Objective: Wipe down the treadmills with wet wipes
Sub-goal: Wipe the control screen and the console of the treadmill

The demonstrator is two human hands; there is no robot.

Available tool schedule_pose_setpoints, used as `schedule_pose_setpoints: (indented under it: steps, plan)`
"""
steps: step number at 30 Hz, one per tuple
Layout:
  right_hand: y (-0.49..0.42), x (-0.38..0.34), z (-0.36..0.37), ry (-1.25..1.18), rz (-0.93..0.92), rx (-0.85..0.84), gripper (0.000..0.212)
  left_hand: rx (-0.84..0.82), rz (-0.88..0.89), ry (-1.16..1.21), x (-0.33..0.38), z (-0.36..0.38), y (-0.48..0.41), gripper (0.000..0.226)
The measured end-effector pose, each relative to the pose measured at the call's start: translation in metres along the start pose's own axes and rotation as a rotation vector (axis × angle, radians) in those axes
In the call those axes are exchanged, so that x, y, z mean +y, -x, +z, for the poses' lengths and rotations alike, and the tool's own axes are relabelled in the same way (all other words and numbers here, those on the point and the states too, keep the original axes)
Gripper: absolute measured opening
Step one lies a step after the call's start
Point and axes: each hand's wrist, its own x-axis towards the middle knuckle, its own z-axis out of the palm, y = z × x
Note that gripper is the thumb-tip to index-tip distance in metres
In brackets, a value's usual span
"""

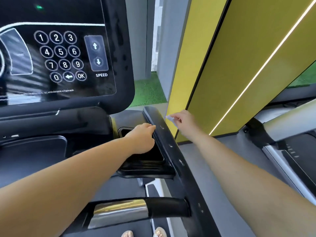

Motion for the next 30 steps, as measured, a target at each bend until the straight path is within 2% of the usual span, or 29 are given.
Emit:
schedule_pose_setpoints:
  steps: [4, 7, 12, 15, 17, 19, 21, 23, 25, 30]
  plan:
    - [-0.037, -0.004, 0.018, 0.142, -0.169, -0.105, 0.029, 0.123, -0.047, -0.012, -0.002, 0.0, -0.029, 0.054]
    - [-0.046, 0.002, 0.032, 0.096, -0.222, -0.207, 0.026, 0.097, -0.077, 0.0, -0.005, -0.001, -0.04, 0.059]
    - [-0.039, 0.017, 0.04, 0.021, -0.194, -0.238, 0.026, 0.035, -0.082, 0.033, -0.007, 0.004, -0.051, 0.063]
    - [-0.022, 0.02, 0.028, -0.006, -0.317, -0.286, 0.022, 0.01, -0.088, 0.008, -0.011, 0.007, -0.054, 0.065]
    - [-0.01, 0.026, 0.014, 0.083, -0.433, -0.4, 0.016, -0.024, -0.085, -0.008, -0.015, 0.007, -0.055, 0.067]
    - [-0.003, 0.029, -0.004, 0.15, -0.404, -0.557, 0.016, -0.047, -0.085, -0.016, -0.016, 0.006, -0.055, 0.067]
    - [-0.005, 0.027, -0.012, 0.099, -0.321, -0.499, 0.02, -0.056, -0.077, -0.016, -0.017, 0.006, -0.054, 0.068]
    - [-0.017, 0.021, -0.006, 0.038, -0.291, -0.306, 0.025, -0.055, -0.068, -0.005, -0.018, 0.005, -0.054, 0.068]
    - [-0.031, 0.012, 0.01, 0.059, -0.267, -0.19, 0.027, -0.052, -0.06, 0.002, -0.018, 0.004, -0.053, 0.069]
    - [-0.035, 0.011, 0.042, 0.044, -0.24, -0.155, 0.023, -0.061, -0.04, 0.026, -0.018, 0.001, -0.051, 0.07]
